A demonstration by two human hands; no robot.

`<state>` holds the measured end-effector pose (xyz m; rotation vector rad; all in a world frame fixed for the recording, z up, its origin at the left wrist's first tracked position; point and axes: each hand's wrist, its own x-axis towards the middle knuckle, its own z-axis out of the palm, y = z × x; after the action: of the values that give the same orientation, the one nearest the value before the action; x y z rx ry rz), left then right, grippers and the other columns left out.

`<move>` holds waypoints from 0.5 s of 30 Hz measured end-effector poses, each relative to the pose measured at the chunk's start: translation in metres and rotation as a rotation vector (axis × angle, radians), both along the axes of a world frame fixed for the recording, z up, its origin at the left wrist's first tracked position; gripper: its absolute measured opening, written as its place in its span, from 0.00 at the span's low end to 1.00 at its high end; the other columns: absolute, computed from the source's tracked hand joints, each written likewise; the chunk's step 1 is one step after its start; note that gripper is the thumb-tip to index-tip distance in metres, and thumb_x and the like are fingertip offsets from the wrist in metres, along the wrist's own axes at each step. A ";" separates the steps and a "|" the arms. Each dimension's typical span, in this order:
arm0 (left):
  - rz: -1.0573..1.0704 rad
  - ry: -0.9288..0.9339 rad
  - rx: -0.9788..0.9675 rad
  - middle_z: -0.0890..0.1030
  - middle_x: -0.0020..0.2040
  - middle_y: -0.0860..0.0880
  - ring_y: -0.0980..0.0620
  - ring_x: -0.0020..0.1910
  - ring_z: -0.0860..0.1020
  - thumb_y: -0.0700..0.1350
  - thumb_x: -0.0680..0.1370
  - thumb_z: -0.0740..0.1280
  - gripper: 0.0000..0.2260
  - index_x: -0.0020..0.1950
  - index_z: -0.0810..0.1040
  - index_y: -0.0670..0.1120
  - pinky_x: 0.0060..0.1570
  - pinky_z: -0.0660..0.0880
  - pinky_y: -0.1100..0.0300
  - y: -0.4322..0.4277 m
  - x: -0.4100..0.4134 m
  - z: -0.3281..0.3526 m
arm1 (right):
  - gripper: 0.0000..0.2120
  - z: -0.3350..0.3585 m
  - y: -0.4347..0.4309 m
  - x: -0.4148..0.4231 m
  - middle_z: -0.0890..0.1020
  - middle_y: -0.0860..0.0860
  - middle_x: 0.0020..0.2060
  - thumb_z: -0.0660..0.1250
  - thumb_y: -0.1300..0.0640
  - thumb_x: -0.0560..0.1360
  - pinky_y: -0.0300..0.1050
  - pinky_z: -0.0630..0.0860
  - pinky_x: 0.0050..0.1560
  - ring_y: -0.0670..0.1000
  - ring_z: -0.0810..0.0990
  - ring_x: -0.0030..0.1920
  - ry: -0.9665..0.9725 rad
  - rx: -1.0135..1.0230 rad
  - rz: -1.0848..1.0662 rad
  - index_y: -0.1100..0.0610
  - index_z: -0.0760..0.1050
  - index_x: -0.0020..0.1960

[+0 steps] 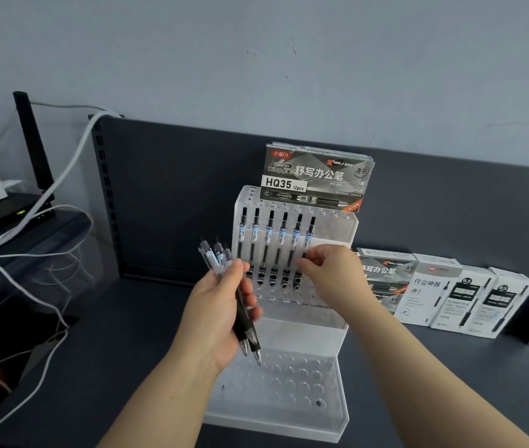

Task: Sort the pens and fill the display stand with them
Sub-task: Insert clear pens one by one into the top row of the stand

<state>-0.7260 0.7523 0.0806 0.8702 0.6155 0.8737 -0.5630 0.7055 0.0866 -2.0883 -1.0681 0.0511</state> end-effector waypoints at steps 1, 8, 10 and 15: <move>-0.006 -0.005 0.000 0.73 0.30 0.50 0.55 0.28 0.70 0.45 0.79 0.62 0.07 0.45 0.77 0.43 0.24 0.72 0.63 0.000 0.000 0.000 | 0.08 0.001 0.000 0.000 0.73 0.47 0.26 0.65 0.57 0.75 0.38 0.63 0.25 0.46 0.69 0.25 -0.009 -0.016 0.005 0.59 0.78 0.39; -0.058 -0.055 0.020 0.73 0.30 0.49 0.55 0.27 0.71 0.44 0.79 0.63 0.08 0.43 0.76 0.42 0.26 0.75 0.62 -0.006 0.005 0.007 | 0.09 0.005 -0.005 -0.004 0.80 0.53 0.33 0.66 0.54 0.75 0.40 0.71 0.30 0.51 0.76 0.31 -0.014 -0.053 0.005 0.60 0.80 0.44; -0.048 -0.058 0.028 0.71 0.30 0.49 0.56 0.26 0.69 0.45 0.79 0.62 0.08 0.44 0.75 0.43 0.25 0.71 0.64 -0.006 0.007 0.008 | 0.11 0.007 -0.014 -0.010 0.82 0.52 0.37 0.68 0.51 0.74 0.43 0.74 0.38 0.52 0.79 0.38 -0.006 0.005 -0.023 0.60 0.80 0.46; -0.043 -0.084 -0.044 0.72 0.32 0.49 0.55 0.29 0.70 0.47 0.80 0.61 0.09 0.46 0.75 0.42 0.31 0.69 0.63 -0.014 0.019 0.011 | 0.10 0.013 -0.043 -0.048 0.74 0.42 0.21 0.69 0.50 0.73 0.30 0.63 0.24 0.40 0.70 0.24 0.121 0.100 0.172 0.50 0.76 0.33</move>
<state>-0.7073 0.7382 0.0913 0.8005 0.5387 0.8508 -0.6112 0.6630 0.1000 -1.8759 -1.1491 0.2022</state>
